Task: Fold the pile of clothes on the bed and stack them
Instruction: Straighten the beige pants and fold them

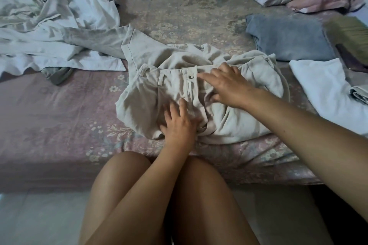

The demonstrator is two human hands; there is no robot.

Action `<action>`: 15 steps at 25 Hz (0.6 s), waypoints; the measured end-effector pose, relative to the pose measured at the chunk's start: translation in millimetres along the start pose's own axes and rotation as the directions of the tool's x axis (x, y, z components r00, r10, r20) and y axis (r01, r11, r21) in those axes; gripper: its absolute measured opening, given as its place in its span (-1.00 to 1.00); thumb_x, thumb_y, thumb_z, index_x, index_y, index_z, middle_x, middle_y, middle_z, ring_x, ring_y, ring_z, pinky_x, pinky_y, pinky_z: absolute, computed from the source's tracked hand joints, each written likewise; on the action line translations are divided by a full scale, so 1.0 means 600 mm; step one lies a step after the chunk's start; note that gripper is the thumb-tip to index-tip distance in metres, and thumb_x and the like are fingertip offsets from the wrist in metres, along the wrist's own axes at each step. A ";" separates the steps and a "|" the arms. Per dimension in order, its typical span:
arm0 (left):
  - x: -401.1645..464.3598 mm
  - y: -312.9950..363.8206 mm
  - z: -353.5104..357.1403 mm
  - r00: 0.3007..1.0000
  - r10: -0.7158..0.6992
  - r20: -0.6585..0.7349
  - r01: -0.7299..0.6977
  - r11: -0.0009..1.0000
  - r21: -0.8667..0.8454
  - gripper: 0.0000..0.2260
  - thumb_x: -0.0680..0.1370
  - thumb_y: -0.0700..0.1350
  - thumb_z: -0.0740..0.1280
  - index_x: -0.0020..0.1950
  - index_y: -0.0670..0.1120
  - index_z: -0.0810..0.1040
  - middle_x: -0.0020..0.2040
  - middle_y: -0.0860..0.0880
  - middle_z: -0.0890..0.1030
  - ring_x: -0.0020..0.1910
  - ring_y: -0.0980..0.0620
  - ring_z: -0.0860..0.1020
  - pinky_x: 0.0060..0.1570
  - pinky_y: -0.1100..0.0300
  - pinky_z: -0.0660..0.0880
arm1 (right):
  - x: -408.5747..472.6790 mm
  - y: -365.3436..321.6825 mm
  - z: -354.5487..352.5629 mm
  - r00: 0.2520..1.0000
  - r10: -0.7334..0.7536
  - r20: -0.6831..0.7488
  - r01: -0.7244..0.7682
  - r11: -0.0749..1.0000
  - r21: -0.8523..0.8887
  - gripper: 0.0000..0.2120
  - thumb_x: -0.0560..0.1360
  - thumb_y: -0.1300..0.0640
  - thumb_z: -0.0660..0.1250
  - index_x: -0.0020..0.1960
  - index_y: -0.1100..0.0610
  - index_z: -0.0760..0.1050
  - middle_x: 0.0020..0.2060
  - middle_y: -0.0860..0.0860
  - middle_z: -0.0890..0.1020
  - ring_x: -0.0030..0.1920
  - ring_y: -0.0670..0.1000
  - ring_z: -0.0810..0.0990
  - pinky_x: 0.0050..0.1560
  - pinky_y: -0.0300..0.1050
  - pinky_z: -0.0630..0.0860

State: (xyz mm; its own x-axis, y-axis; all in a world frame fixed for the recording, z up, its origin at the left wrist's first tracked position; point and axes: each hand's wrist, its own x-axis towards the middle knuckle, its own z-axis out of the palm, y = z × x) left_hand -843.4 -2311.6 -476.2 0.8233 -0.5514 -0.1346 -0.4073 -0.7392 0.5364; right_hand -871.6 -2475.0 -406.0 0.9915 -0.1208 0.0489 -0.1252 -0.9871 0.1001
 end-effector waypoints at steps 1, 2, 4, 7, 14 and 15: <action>0.000 0.000 0.003 1.000 -0.010 0.026 0.009 0.999 0.030 -0.31 0.56 0.18 0.20 0.56 -0.04 -0.03 0.56 -0.11 -0.01 0.53 -0.12 -0.04 0.33 -0.28 0.16 | -0.003 0.009 -0.003 0.987 -0.069 -0.149 0.072 0.997 0.019 -0.58 0.26 0.18 0.57 0.09 0.09 0.58 -0.07 0.12 0.56 0.04 0.24 0.47 0.00 0.13 0.41; -0.001 0.000 0.005 0.999 -0.010 0.030 0.008 0.998 0.058 -0.33 0.58 0.17 0.15 0.56 -0.03 -0.08 0.56 -0.09 -0.07 0.53 -0.11 -0.09 0.35 -0.27 0.12 | -0.011 0.025 0.000 0.951 -0.119 -0.284 0.135 0.990 0.036 -0.72 0.22 0.26 0.57 -0.11 0.12 0.61 -0.21 0.10 0.55 -0.08 0.22 0.49 -0.09 0.08 0.42; -0.003 -0.001 0.006 1.000 0.000 0.020 -0.001 0.998 0.066 -0.35 0.60 0.17 0.11 0.56 -0.03 -0.12 0.57 -0.09 -0.11 0.53 -0.11 -0.10 0.36 -0.27 0.10 | -0.045 0.056 0.003 0.906 -0.203 -0.371 0.229 0.973 0.025 -0.82 0.23 0.37 0.47 -0.25 0.16 0.56 -0.28 0.08 0.53 -0.16 0.15 0.45 -0.11 0.03 0.41; 0.000 0.003 0.006 0.999 -0.020 0.047 0.019 0.999 0.028 -0.37 0.61 0.15 0.09 0.56 -0.02 -0.13 0.57 -0.09 -0.11 0.54 -0.12 -0.11 0.37 -0.27 0.05 | -0.115 0.097 0.019 0.868 -0.338 -0.365 0.306 0.941 -0.144 -0.85 0.34 0.41 0.36 -0.19 0.19 0.55 -0.25 0.11 0.56 -0.23 0.15 0.48 -0.24 -0.02 0.40; -0.018 -0.017 -0.025 0.787 0.461 -0.409 -0.533 0.843 -0.076 -0.73 0.49 0.01 0.29 -0.09 -0.20 0.57 -0.09 -0.15 0.55 -0.10 -0.15 0.54 -0.18 -0.02 0.52 | -0.205 0.130 0.067 0.897 -0.330 -0.293 0.294 0.942 -0.162 -0.92 0.42 0.21 0.35 -0.09 0.17 0.57 -0.03 0.14 0.59 0.00 0.17 0.54 -0.08 0.01 0.42; -0.019 -0.021 -0.024 0.792 0.504 -0.343 -0.572 0.809 -0.133 -0.78 0.47 -0.03 0.34 -0.17 -0.20 0.58 -0.17 -0.10 0.54 -0.19 -0.10 0.54 -0.25 -0.01 0.52 | -0.205 0.121 0.065 0.890 -0.326 -0.318 0.296 0.945 -0.140 -0.90 0.45 0.17 0.34 -0.12 0.18 0.60 -0.03 0.13 0.62 0.00 0.16 0.56 -0.06 0.01 0.42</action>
State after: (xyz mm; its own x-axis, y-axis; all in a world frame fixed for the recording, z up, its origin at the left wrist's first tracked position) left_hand -841.9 -2290.5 -469.3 0.5827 -0.6769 0.4498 -0.7482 -0.2308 0.6220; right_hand -1001.0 -2535.9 -443.7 0.9118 0.2482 0.3272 0.1706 -0.9536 0.2481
